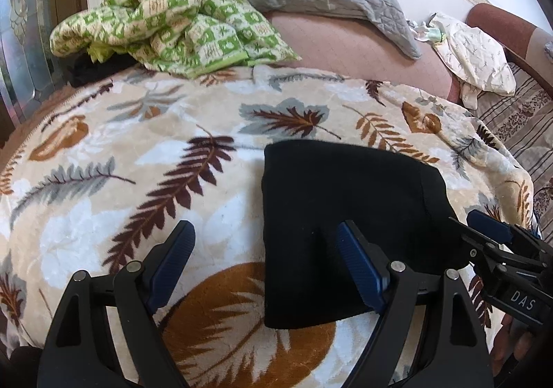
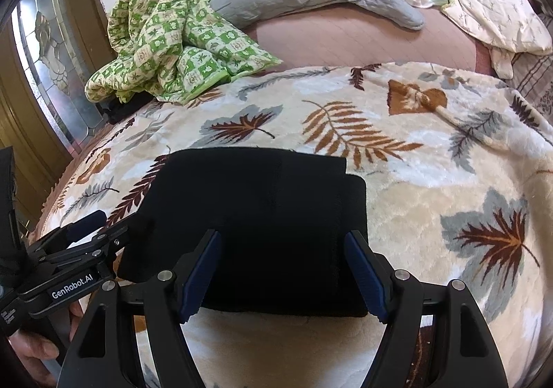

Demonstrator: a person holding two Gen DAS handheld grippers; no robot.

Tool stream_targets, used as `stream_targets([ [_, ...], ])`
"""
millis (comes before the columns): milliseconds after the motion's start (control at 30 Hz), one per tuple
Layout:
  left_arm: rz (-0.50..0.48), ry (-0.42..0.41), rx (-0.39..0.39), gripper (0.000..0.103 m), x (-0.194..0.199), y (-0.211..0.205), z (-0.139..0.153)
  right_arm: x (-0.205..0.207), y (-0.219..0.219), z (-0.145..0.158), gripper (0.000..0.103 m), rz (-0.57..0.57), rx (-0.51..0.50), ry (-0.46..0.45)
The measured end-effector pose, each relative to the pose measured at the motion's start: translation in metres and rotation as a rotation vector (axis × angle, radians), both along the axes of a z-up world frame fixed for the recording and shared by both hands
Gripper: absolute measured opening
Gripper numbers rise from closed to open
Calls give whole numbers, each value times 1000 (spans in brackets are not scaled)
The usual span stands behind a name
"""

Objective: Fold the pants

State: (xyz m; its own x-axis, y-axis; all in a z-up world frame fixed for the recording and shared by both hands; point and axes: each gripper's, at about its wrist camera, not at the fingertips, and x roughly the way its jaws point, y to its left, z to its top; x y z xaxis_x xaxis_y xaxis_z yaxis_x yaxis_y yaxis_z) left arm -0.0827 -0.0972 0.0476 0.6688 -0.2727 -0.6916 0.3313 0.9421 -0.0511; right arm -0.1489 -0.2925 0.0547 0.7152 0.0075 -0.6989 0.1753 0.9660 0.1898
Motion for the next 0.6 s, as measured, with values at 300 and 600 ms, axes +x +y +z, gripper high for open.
stream_targets([
  [300,3,-45,9,85,-18,3,16,-16,18,14,77,4,-66,-50],
  [600,29,-76,-5,85,-32,15,28,-32,31,30,80,21,-103,-86],
])
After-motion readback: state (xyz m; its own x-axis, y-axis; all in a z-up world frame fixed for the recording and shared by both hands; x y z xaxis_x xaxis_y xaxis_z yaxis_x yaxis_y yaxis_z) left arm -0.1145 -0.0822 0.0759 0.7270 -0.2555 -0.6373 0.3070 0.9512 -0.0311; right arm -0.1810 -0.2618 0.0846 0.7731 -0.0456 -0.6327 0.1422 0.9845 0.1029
